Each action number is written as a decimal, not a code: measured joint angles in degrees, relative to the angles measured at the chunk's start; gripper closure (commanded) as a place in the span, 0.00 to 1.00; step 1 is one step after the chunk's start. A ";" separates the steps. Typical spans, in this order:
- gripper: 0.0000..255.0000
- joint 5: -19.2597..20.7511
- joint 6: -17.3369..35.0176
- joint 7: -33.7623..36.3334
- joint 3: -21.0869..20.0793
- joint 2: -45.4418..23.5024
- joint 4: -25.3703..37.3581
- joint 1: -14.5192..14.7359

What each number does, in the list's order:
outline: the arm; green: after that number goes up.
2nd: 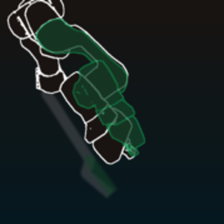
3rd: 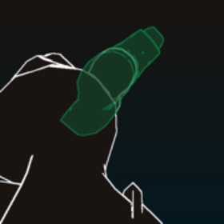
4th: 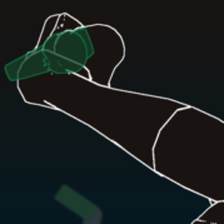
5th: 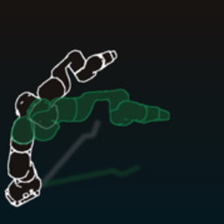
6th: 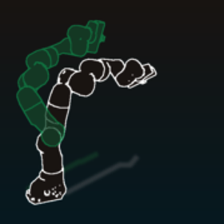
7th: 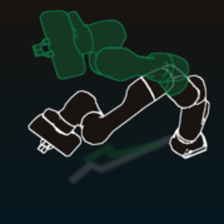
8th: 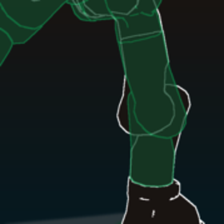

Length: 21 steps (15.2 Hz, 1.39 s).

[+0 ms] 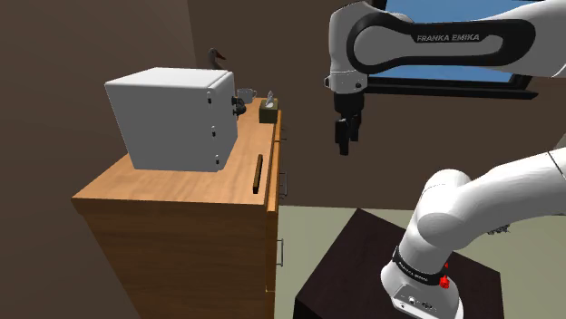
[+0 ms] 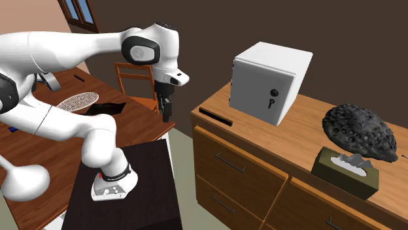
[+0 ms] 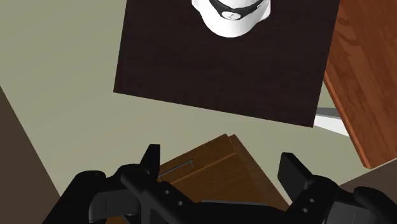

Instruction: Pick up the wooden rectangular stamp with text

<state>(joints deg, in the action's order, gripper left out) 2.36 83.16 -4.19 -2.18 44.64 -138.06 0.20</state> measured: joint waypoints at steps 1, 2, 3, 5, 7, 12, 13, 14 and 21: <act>0.00 0.00 0.00 0.00 0.00 0.00 0.00 0.00; 0.00 -0.52 0.70 1.23 -0.50 -0.66 0.05 -0.19; 0.00 -1.43 1.80 3.35 -1.41 -1.71 0.13 -0.45; 0.00 -3.29 4.31 8.33 -3.29 -4.08 0.44 -1.20; 0.00 -5.36 7.46 14.04 -5.66 -6.99 0.76 -1.88; 0.00 -8.54 15.33 27.25 -10.23 -14.65 2.38 -4.21; 0.00 -9.03 16.91 30.16 -11.38 -16.93 3.52 -4.61; 0.00 -9.16 18.32 32.87 -12.19 -19.31 4.93 -5.22; 0.00 -8.07 26.82 51.78 -16.59 -33.50 13.43 -8.35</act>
<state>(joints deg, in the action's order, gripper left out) -5.71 109.98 47.60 -18.76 11.15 -124.63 -8.16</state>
